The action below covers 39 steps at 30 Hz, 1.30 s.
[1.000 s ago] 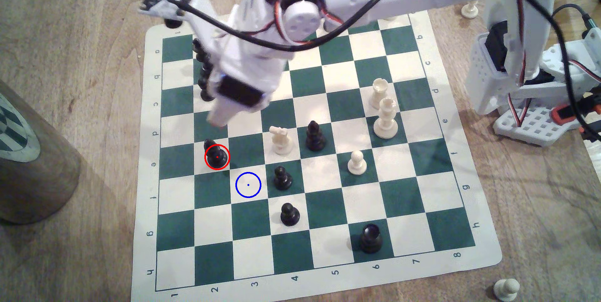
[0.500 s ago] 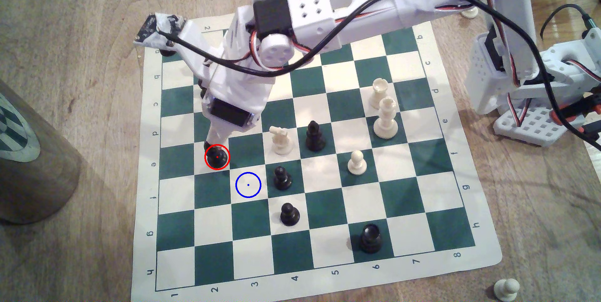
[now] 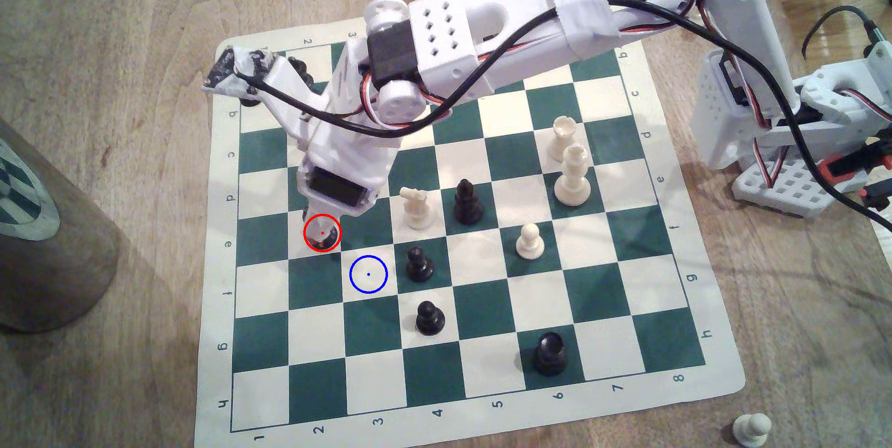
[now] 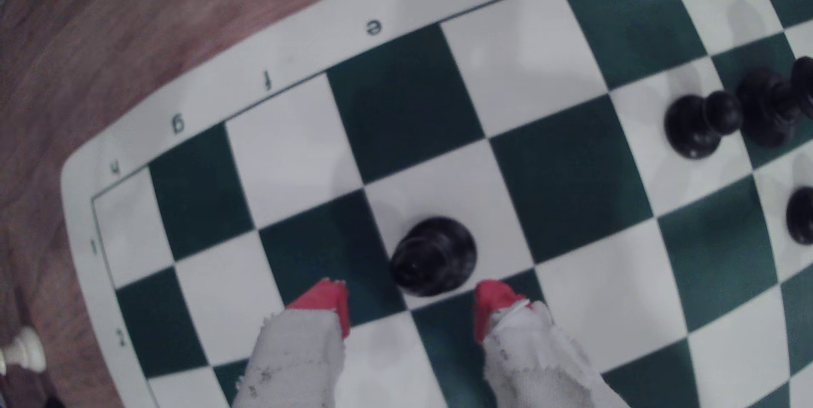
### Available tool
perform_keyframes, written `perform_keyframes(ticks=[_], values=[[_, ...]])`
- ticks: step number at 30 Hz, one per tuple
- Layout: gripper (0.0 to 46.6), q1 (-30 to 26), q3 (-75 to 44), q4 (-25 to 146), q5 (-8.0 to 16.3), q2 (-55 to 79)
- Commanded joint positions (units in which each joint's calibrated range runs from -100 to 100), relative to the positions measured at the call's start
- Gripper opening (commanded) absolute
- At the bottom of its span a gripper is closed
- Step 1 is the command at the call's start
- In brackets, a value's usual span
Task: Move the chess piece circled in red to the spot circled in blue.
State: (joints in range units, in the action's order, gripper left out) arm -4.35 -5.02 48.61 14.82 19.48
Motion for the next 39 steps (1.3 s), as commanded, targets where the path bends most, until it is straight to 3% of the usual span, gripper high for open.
perform_keyframes(ticks=[1,18,30,33,39], values=[[15.8,-0.1,-4.4,-1.6,0.1,-1.7],[14.2,-0.1,-4.7,-6.1,0.4,1.7],[7.0,-0.1,-4.7,-6.3,0.6,1.6],[3.4,-0.1,-4.7,-6.3,0.6,1.6],[1.8,-0.5,-4.6,-6.3,0.6,1.5]])
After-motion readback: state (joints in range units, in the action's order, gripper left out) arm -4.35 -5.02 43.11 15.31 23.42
